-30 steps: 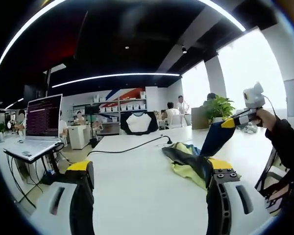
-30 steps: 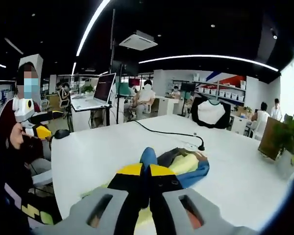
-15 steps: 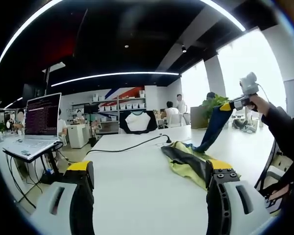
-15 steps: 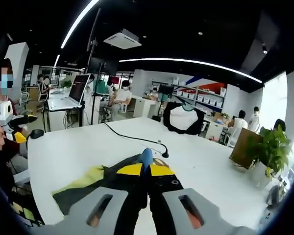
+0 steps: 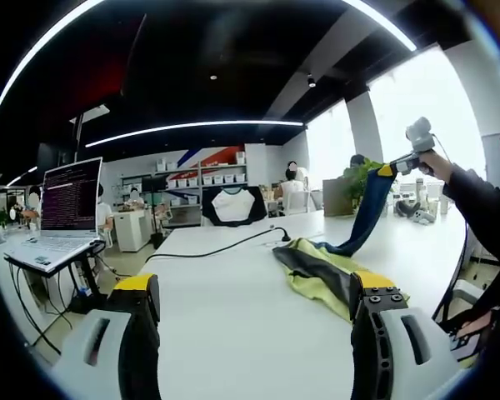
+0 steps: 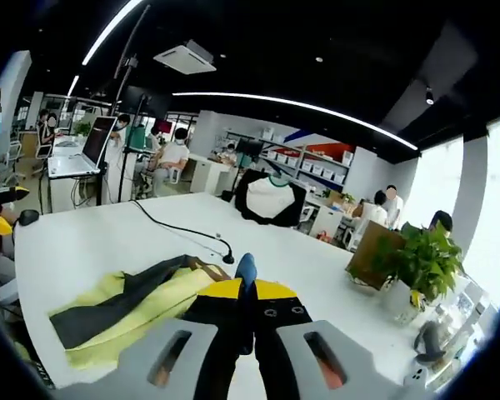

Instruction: Fold the garment on the visible template until the final outline fits inside the template.

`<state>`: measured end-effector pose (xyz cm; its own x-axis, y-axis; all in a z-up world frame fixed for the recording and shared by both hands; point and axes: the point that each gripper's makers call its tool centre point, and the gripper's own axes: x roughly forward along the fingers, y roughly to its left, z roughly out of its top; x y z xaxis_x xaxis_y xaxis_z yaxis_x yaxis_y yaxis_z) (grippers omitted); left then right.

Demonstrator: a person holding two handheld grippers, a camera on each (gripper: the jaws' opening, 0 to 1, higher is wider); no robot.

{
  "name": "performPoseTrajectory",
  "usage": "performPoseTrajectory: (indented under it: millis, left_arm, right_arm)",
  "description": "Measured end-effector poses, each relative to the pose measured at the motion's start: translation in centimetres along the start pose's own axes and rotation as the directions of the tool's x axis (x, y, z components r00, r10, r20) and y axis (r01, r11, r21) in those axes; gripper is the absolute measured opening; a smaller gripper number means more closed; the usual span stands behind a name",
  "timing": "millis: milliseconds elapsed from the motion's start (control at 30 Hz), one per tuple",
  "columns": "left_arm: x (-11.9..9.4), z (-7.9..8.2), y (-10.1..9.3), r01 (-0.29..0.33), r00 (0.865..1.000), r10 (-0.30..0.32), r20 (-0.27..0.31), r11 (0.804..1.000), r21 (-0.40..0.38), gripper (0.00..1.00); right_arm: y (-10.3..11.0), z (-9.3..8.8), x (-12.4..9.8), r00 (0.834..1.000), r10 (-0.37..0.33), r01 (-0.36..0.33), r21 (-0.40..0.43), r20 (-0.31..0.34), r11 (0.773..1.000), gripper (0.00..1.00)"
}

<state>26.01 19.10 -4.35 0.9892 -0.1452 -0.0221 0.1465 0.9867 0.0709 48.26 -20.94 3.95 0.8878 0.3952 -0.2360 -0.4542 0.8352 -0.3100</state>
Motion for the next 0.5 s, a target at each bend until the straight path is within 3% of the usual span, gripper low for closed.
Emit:
performPoseTrajectory:
  millis: [300,500]
  left_arm:
    - [-0.1,0.0,0.0,0.0,1.0,0.0,-0.003,1.0,0.001,1.0]
    - [-0.1,0.0,0.1,-0.005,1.0,0.005,-0.002,1.0,-0.001,1.0]
  right_arm:
    - [-4.5,-1.9,0.0,0.993,-0.112,0.112,-0.005,-0.026,0.994,0.0]
    - [-7.8,-4.5,0.1,0.979,-0.19,0.192,0.026,-0.067,0.981,0.0]
